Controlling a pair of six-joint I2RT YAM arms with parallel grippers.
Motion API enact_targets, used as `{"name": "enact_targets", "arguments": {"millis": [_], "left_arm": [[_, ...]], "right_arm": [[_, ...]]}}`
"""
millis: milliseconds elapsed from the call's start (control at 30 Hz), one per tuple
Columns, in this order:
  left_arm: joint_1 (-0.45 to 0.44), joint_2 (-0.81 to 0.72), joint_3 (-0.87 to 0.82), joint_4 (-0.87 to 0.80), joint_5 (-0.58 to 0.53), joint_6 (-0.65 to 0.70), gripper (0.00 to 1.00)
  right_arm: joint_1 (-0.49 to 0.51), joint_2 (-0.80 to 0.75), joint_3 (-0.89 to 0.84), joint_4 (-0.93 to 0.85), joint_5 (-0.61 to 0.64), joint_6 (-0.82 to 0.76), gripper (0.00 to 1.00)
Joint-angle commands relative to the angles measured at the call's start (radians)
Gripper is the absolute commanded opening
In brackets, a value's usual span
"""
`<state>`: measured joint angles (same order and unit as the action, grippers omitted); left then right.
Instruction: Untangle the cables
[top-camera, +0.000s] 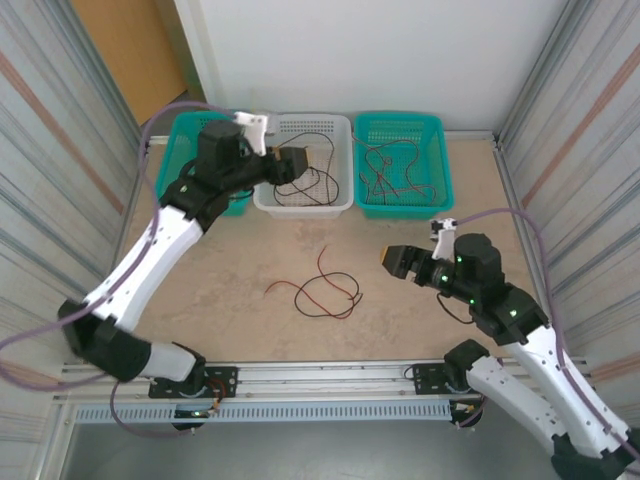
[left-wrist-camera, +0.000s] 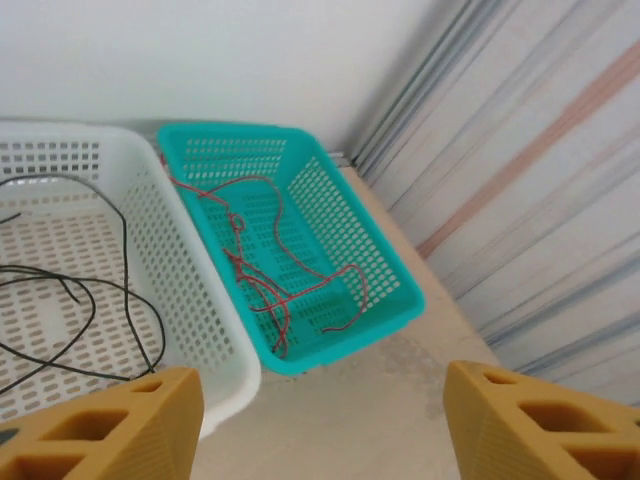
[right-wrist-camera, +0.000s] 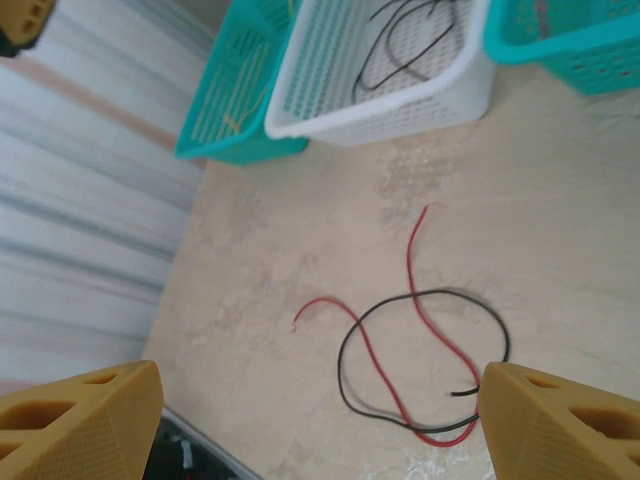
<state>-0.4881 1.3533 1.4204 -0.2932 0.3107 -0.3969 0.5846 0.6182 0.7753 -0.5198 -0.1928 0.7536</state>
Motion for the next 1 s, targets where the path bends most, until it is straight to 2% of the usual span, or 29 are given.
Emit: {"name": "enact_targets", "arguments": {"millis": [0, 133, 233, 400, 500, 700, 800, 967], "left_arm": [[-0.057, -0.137, -0.158, -0.048, -0.023, -0.02, 0.63], [-0.161, -0.315, -0.315, -0.151, -0.187, -0.031, 0.61], [-0.219, -0.446, -0.424, -0.218, -0.312, -0.058, 0.63], [-0.225, -0.605, -0.579, -0.238, -0.382, -0.145, 0.63], [-0.225, -0.628, -0.629, -0.235, -0.374, -0.182, 0.62], [-0.221, -0.615, -0.69, -0.207, -0.332, -0.26, 0.62], [-0.21, -0.615, -0.718, -0.148, -0.263, -0.278, 0.57], [-0.207, -0.611, -0.752, -0.086, -0.225, -0.287, 0.55]], "right_arm": [[0.112, 0.058, -0.047, 0.114, 0.147, 0.047, 0.8], [0.248, 0.2, -0.078, 0.199, 0.24, 0.079, 0.77], [0.301, 0.341, -0.074, 0.245, 0.266, 0.109, 0.73], [0.343, 0.599, -0.025, 0.267, 0.292, 0.129, 0.66], [0.35, 0.729, 0.047, 0.208, 0.318, 0.118, 0.55], [0.362, 0.868, 0.134, 0.13, 0.361, 0.056, 0.5], [0.363, 0.942, 0.194, 0.066, 0.345, 0.013, 0.4], [0.372, 1.008, 0.244, -0.055, 0.417, 0.009, 0.35]]}}
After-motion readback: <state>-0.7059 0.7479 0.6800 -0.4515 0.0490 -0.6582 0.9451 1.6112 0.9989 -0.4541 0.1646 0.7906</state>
